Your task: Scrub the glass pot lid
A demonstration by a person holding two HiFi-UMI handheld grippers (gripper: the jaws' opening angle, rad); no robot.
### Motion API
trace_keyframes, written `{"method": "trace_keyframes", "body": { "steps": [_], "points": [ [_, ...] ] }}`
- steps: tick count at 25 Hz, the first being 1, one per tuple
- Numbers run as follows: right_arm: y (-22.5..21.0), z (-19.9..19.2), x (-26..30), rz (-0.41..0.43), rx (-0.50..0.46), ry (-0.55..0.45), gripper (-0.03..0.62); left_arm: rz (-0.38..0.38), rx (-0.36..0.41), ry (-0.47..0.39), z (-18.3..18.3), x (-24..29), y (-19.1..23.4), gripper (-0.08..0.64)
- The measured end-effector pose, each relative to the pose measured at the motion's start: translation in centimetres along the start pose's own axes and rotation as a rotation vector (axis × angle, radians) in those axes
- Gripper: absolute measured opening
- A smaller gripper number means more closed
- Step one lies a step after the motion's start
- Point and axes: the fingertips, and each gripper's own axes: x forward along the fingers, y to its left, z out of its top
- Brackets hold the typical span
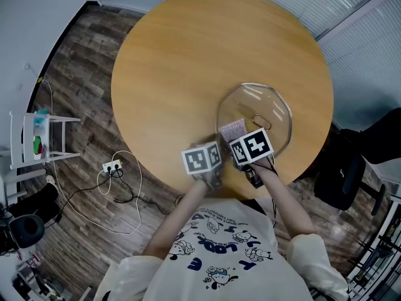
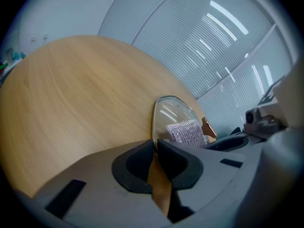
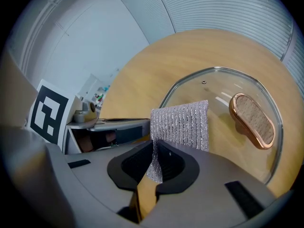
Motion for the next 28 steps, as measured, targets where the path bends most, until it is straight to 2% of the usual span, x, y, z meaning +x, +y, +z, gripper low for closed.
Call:
{"method": "trace_keyframes", "body": {
  "steps": [28],
  "points": [
    [0.0, 2.9, 0.6, 0.002, -0.082, 0.032, 0.049, 0.001, 0.012, 0.003, -0.1, 0.0, -0.2, 0.037]
  ]
}}
